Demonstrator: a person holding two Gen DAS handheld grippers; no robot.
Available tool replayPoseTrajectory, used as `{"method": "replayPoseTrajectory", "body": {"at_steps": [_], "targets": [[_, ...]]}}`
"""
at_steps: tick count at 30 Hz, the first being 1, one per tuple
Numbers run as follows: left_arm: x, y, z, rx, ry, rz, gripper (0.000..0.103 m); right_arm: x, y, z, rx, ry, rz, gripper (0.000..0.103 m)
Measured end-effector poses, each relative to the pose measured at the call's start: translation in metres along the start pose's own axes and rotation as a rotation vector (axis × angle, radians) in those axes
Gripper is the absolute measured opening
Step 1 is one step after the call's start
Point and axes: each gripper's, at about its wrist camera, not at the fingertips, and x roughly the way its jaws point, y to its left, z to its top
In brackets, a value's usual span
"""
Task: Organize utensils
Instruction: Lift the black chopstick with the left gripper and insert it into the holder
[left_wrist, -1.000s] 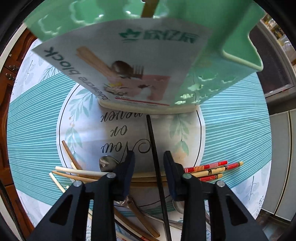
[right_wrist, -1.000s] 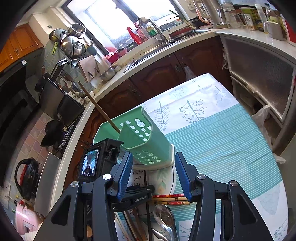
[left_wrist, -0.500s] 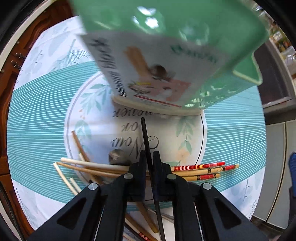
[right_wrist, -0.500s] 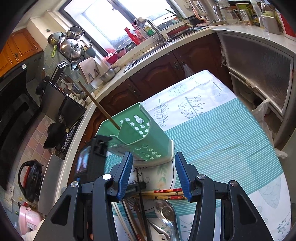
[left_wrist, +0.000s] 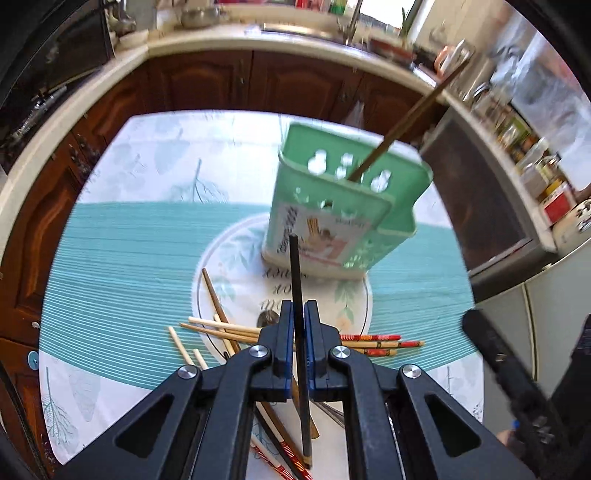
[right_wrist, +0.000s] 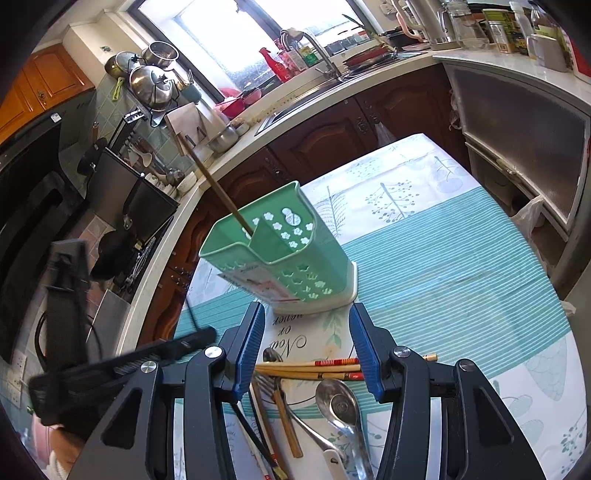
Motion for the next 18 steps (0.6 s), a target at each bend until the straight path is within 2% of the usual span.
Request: {"method": "replayPoseTrajectory", "body": {"at_steps": [4,10,18], "targets": [[-0.028,0.011,0.000,0.009,-0.082,0.003,0.003,0.001,0.004,-0.005,-0.022,0.007,-0.003,0.049],[-0.069,-0.001,0.007,0.059,-0.192,0.007,0.003,0.002,0.011,-0.007,-0.040,0.015,0.007,0.049],[-0.122,-0.019,0.035,0.123,-0.304,-0.009,0.002,0.005,0.028,-0.003,-0.087,0.022,0.029,0.049]]}}
